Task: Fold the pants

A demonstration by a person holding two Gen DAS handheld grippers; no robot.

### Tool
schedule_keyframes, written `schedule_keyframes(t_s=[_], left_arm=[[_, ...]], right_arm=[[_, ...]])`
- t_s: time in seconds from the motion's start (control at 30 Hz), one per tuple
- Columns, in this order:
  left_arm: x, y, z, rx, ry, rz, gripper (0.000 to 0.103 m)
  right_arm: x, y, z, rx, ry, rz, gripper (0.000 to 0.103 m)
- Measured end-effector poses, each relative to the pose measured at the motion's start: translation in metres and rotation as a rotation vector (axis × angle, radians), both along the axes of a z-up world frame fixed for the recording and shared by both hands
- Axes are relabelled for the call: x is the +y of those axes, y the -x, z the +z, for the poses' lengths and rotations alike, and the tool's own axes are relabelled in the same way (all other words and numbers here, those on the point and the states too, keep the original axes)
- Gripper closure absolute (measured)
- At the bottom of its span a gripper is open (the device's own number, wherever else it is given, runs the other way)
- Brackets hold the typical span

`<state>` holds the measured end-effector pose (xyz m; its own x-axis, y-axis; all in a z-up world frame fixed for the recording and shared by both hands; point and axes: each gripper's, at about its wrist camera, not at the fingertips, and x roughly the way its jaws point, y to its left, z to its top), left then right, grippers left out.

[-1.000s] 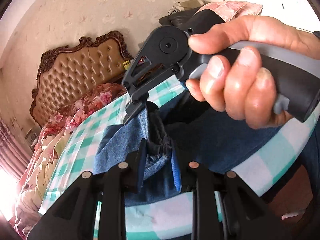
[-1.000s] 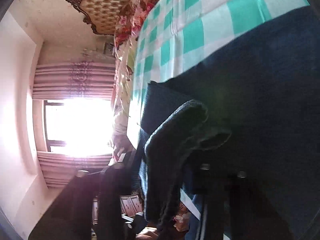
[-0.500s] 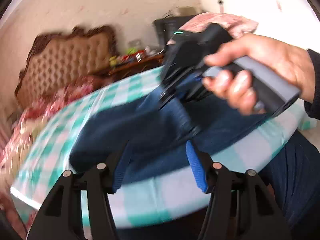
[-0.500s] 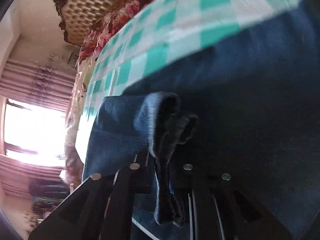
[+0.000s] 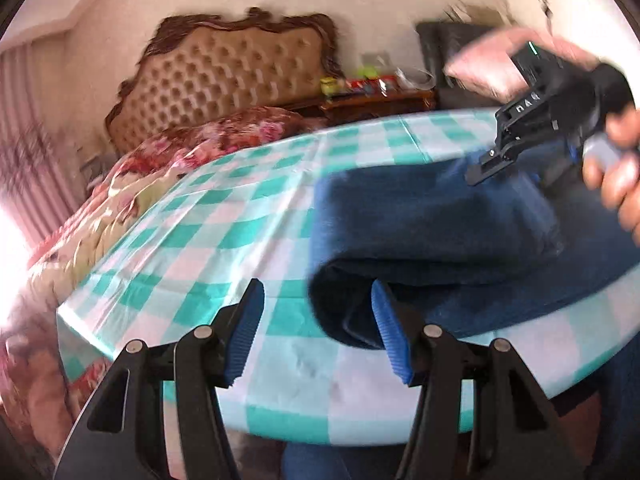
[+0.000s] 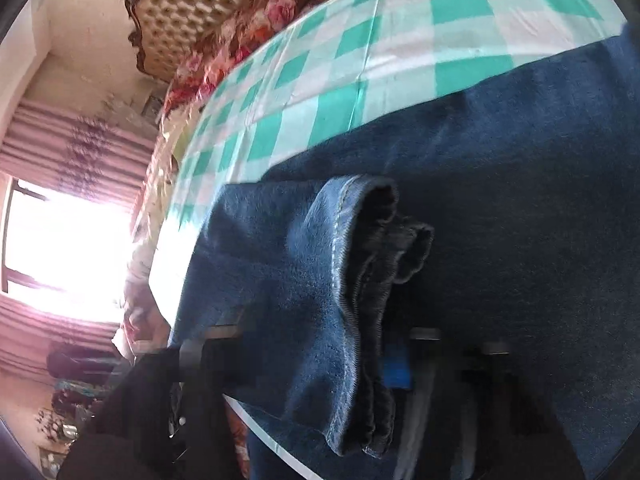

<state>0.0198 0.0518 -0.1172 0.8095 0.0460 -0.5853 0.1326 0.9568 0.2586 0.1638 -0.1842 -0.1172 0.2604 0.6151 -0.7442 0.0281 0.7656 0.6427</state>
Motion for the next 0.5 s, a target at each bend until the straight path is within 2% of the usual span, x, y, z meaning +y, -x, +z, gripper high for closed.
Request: schedule_keyframes(t_s=[0.07, 0.17, 0.2, 0.3, 0.37, 0.5], left_arm=[[-0.010, -0.004, -0.018, -0.010, -0.134, 0.007, 0.047], [-0.014, -0.004, -0.032, -0.028, -0.260, 0.000, 0.045], [-0.014, -0.002, -0.035, -0.038, -0.324, 0.018, 0.045], [-0.015, 0.012, -0.036, -0.096, -0.429, -0.013, 0.033], [-0.019, 0.020, -0.036, -0.109, -0.477, -0.039, 0.033], [-0.021, 0.030, -0.028, -0.135, -0.483, -0.059, 0.027]], right_arm=[[-0.006, 0.001, 0.002, 0.011, -0.022, -0.010, 0.092], [-0.016, 0.007, 0.029, -0.047, -0.031, -0.023, 0.093], [-0.025, 0.010, 0.045, -0.074, -0.024, -0.037, 0.093], [-0.043, 0.014, 0.068, -0.109, -0.008, -0.064, 0.093], [-0.053, 0.017, 0.075, -0.114, -0.001, -0.069, 0.093], [-0.073, 0.023, 0.063, -0.086, 0.017, -0.127, 0.093]])
